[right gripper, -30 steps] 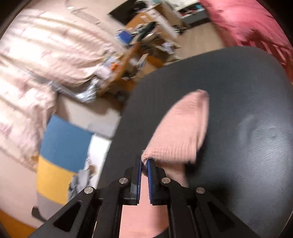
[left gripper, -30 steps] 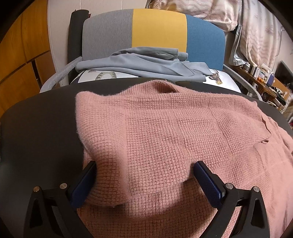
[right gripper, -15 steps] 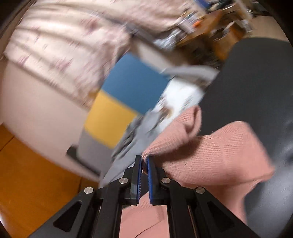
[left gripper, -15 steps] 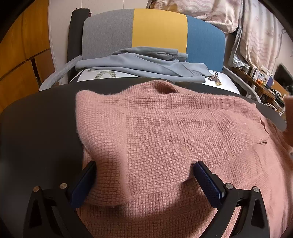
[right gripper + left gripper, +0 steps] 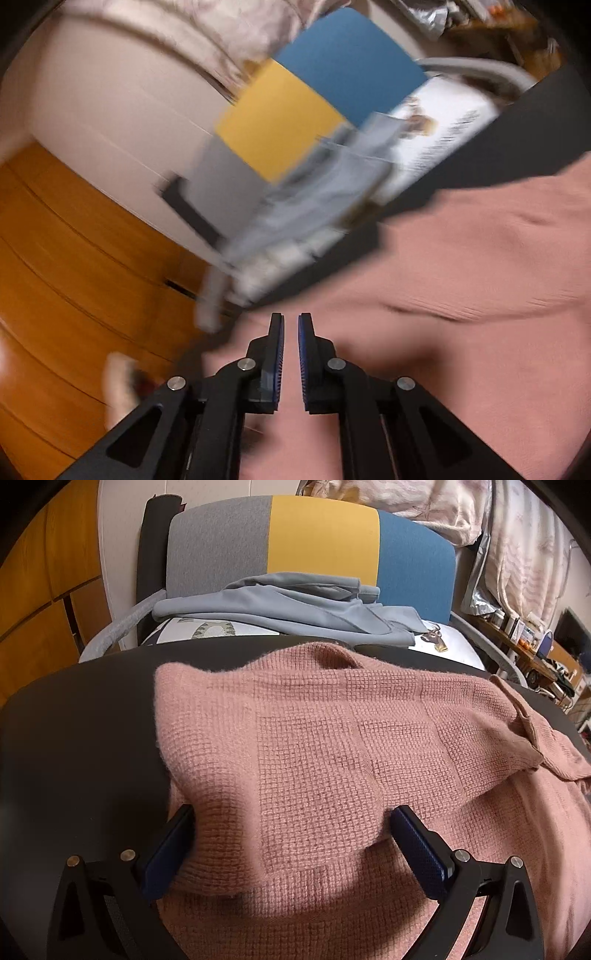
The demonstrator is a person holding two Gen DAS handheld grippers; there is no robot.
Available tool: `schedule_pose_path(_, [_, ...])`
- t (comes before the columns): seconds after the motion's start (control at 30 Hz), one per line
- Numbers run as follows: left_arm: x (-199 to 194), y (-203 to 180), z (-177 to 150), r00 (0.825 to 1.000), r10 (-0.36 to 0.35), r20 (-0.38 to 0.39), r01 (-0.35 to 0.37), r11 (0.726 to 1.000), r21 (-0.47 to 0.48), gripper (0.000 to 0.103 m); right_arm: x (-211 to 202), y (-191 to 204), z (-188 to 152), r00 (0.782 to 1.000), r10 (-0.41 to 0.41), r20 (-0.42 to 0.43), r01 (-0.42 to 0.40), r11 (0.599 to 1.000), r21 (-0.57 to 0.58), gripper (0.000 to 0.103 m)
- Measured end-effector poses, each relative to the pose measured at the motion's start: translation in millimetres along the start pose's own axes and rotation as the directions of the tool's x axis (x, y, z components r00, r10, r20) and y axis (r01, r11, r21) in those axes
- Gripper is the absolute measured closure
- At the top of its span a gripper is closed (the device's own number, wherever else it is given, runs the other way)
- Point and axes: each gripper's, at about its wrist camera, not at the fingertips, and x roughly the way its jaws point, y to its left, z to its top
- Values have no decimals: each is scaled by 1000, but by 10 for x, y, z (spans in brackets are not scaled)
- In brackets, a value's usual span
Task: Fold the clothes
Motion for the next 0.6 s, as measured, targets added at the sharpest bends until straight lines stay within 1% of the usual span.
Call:
schedule_pose_path(0.03, [-33, -20, 46, 1000, -25, -6, 25, 999, -23, 0, -17, -128, -53, 998, -60, -11, 60, 998, -13, 92])
schedule_pose_path(0.07, [-66, -40, 92, 999, -50, -11, 49, 998, -46, 0, -34, -257, -106, 992, -120, -22, 120, 992, -26, 91])
schedule_pose_path(0.1, [-116, -71, 157, 995, -95, -2, 95, 992, -88, 0, -55, -382, -144, 982, -187, -25, 185, 982, -43, 91])
schedule_pose_path(0.13, [-154, -144, 242, 989, -146, 7, 146, 981, -127, 0, -82, -502, -155, 965, -263, -17, 262, 963, -64, 91])
schedule_pose_path(0.17, [-189, -225, 332, 980, -196, 17, 196, 967, -164, 0, -96, -593, -172, 945, -328, -7, 326, 941, -91, 91])
schedule_pose_path(0.2, [-180, -377, 425, 967, -256, 3, 252, 953, -170, 0, -88, -630, -199, 928, -372, 4, 369, 920, -128, 91])
schedule_pose_path(0.23, [-162, -541, 519, 949, -316, -15, 308, 936, -172, 0, -80, -667, -226, 910, -415, 16, 412, 896, -165, 86])
schedule_pose_path(0.27, [-152, -706, 584, 940, -341, -27, 333, 930, -157, 0, -72, -704, -254, 889, -456, 31, 453, 869, -201, 86])
schedule_pose_path(0.3, [-148, -879, 632, 936, -350, -33, 343, 930, -128, 0, -66, -732, -276, 877, -479, 43, 475, 851, -223, 85])
schedule_pose_path(0.37, [-39, -1283, 705, 938, -341, -67, 339, 940, -45, 2, -58, -748, -296, 885, -463, 56, 463, 858, -224, 84])
schedule_pose_path(0.4, [20, -1487, 740, 939, -335, -85, 336, 942, -3, 4, -46, -747, -299, 884, -465, 57, 465, 856, -225, 84])
schedule_pose_path(0.43, [79, -1691, 776, 939, -327, -103, 333, 942, 40, 11, -31, -743, -307, 881, -468, 61, 469, 853, -229, 83])
schedule_pose_path(0.47, [125, -1763, 779, 940, -320, -114, 327, 944, 50, 15, -20, -741, -313, 880, -471, 64, 472, 850, -233, 83])
schedule_pose_path(0.5, [168, -1808, 775, 941, -314, -125, 322, 945, 54, 17, -16, -739, -310, 879, -472, 66, 473, 849, -234, 83])
schedule_pose_path(0.57, [254, -1900, 768, 943, -300, -146, 311, 949, 61, 25, -39, -761, -307, 885, -462, 66, 464, 857, -225, 83])
schedule_pose_path(0.6, [297, -1946, 764, 943, -293, -157, 305, 950, 64, 26, -56, -779, -307, 889, -453, 66, 456, 863, -218, 83])
